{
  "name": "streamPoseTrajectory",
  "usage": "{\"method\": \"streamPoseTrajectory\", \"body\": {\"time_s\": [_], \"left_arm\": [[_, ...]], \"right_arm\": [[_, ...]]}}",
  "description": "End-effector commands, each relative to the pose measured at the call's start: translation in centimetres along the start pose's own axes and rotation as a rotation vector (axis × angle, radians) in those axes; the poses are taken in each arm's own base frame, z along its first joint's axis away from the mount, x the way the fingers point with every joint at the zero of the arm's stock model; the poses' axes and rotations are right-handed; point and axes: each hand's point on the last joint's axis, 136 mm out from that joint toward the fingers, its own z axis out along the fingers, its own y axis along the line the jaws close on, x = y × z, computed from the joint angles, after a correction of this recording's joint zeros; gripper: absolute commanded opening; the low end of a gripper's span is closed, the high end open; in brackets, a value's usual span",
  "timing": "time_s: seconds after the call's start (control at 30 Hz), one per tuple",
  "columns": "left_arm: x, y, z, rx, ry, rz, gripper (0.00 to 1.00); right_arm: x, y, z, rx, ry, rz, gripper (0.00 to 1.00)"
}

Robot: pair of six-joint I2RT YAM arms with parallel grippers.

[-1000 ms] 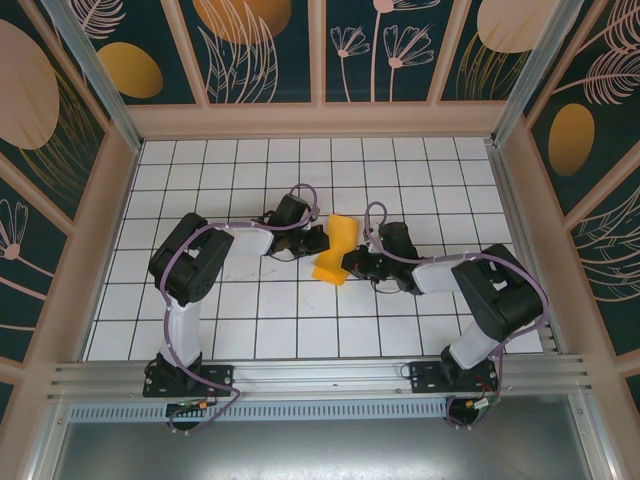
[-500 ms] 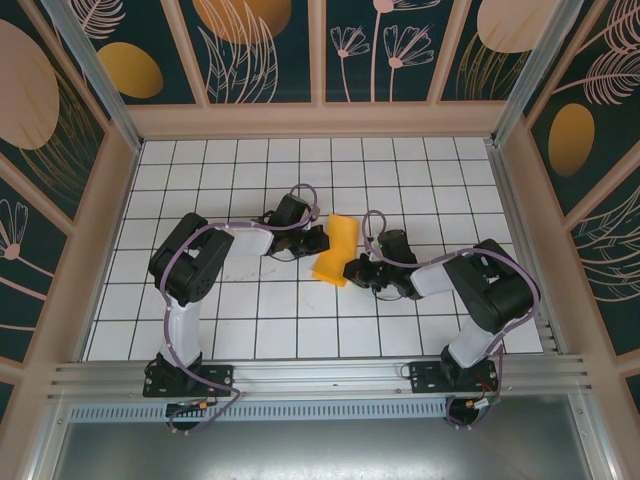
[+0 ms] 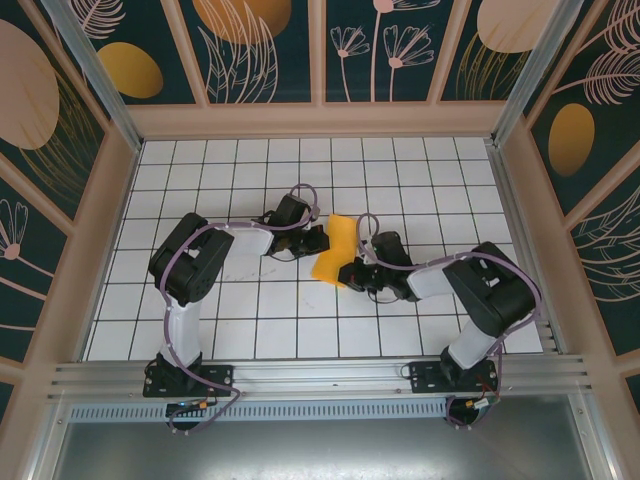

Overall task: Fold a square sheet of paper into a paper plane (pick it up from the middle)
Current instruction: Fold the square sheet of paper in half at the center of the table.

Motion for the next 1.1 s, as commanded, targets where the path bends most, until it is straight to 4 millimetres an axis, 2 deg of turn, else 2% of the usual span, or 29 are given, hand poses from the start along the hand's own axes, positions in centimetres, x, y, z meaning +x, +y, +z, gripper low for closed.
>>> {"method": "streamPoseTrajectory", "body": {"time_s": [0.0,0.1,0.27,0.37,0.47,0.73,0.8,0.9,1.03,1.07], "left_arm": [[3.0,4.2,1.2,-0.132,0.081,-0.039,0.0],[3.0,4.1,1.2,-0.132,0.08,-0.038,0.0],[3.1,4.3,1.2,-0.135,0.083,-0.038,0.0],[3.1,4.2,1.2,-0.134,0.082,-0.039,0.0],[3.1,4.2,1.2,-0.133,0.081,-0.037,0.0],[3.1,4.2,1.1,-0.135,0.083,-0.037,0.0],[3.0,4.2,1.1,-0.134,0.081,-0.036,0.0],[3.2,4.2,1.1,-0.134,0.085,-0.036,0.0],[3.3,4.4,1.1,-0.14,0.085,-0.035,0.0],[3.4,4.5,1.1,-0.142,0.087,-0.035,0.0]], "right_arm": [[1.4,-2.2,0.5,0.053,0.029,0.003,0.0],[1.6,-2.1,0.3,0.053,0.03,0.001,0.0],[0.0,0.9,-0.8,0.016,-0.017,-0.052,0.0],[-0.3,2.1,-1.1,-0.016,-0.024,-0.07,0.0],[0.1,1.6,-0.8,-0.02,-0.006,-0.054,0.0],[2.2,-1.8,0.0,0.054,0.043,-0.008,0.0],[2.3,-2.2,-0.2,0.073,0.045,-0.007,0.0],[0.7,0.1,-1.0,0.033,-0.001,-0.039,0.0],[-3.3,3.8,-3.0,-0.049,-0.122,-0.082,0.0],[-4.8,4.0,-3.7,-0.068,-0.159,-0.074,0.0]]}}
